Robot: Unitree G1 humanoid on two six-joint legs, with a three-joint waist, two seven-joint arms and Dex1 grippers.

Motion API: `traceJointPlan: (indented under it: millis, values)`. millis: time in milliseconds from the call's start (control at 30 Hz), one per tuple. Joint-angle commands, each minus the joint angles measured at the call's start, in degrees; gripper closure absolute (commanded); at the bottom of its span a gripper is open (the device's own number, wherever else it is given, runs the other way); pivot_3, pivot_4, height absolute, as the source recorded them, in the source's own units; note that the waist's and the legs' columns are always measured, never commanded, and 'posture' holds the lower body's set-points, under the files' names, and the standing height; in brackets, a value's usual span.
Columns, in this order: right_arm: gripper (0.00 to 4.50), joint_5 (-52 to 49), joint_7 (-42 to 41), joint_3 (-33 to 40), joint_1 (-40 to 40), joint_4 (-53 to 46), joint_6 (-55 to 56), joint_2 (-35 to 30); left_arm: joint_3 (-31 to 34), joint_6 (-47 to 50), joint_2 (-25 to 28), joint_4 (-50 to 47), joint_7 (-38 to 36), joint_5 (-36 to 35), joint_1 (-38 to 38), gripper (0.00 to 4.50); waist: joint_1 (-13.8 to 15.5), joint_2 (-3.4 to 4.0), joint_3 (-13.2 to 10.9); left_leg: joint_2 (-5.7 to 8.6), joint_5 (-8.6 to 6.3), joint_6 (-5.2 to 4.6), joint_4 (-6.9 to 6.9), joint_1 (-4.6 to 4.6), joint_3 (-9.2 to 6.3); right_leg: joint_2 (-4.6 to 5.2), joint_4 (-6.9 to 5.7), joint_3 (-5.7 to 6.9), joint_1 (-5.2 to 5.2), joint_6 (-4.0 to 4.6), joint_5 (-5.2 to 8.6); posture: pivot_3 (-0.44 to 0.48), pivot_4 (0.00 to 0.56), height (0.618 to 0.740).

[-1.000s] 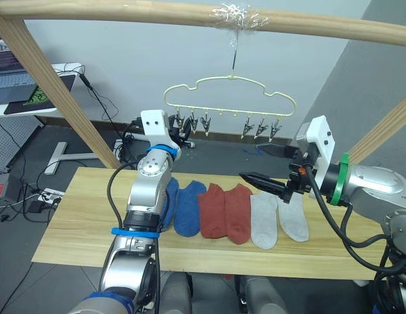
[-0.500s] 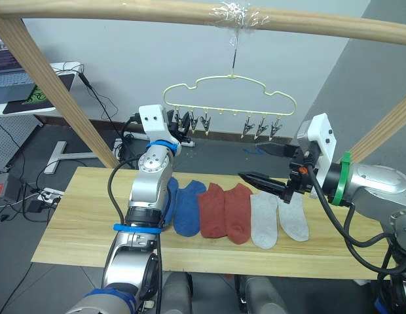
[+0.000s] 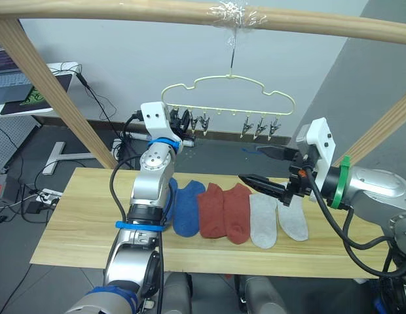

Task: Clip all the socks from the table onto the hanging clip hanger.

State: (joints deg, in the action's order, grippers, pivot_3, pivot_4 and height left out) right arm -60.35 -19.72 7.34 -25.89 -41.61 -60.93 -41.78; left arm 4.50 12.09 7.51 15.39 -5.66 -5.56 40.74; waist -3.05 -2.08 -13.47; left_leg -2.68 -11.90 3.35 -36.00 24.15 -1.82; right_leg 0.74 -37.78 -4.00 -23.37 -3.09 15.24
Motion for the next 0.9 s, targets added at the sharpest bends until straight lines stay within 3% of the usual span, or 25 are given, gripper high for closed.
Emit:
traceJointPlan:
  millis: [33,100,400,600,733,900]
  values:
    - [0.0,-1.1,0.2,0.9,-0.1,-2.2,1.2,-0.5,0.0,-1.3,-0.2,-1.1,-0.1,0.0,1.4,4.15,-0.1,0.0,0.0,0.0,0.0,0.0,0.0,0.0,0.0,0.0,0.0,0.0,0.0,0.0,0.0,-0.102,0.241,0.74]
    - [0.0,-1.1,0.4,0.9,-0.3,-2.1,1.1,-0.5,0.1,-1.3,-0.1,-0.9,0.0,0.0,1.5,4.39,-0.1,0.0,0.0,0.0,0.0,0.0,0.0,0.01,0.0,0.0,0.0,0.0,-0.01,0.0,0.0,-0.099,0.243,0.74]
    - [0.0,-2.6,2.1,0.4,-1.8,-1.3,-0.3,-0.6,0.4,1.6,1.5,-3.5,-3.5,-2.0,1.2,4.39,-0.2,0.02,-0.1,0.0,0.0,0.0,0.01,0.02,0.0,0.0,0.0,0.0,-0.03,0.0,0.0,-0.094,0.251,0.74]
    - [0.0,-2.6,5.6,-3.5,-5.0,2.1,-8.5,-3.5,3.7,14.3,2.9,-8.5,-9.3,-11.6,2.3,4.39,-0.2,-0.03,-1.0,0.0,0.0,0.0,-0.01,0.06,-0.02,0.0,-0.02,0.0,-0.06,0.0,0.0,-0.096,0.269,0.74]
    - [0.0,-2.2,8.5,-5.5,-6.2,5.3,-13.3,-1.9,6.1,21.8,3.9,-12.5,-10.7,-17.5,2.8,4.39,-0.2,-0.03,-1.2,0.0,0.0,0.0,0.0,0.34,-0.07,0.0,-0.08,0.02,-0.36,-0.03,0.01,-0.1,0.28,0.74]
    - [0.0,6.1,16.0,-7.3,-4.3,9.6,-14.7,2.3,8.8,29.3,5.1,-15.7,-11.2,-23.6,3.9,4.39,-0.2,-0.02,-1.4,0.0,0.01,0.01,-0.04,0.69,-0.13,0.0,-0.22,0.06,-0.75,-0.06,0.03,-0.095,0.291,0.74]
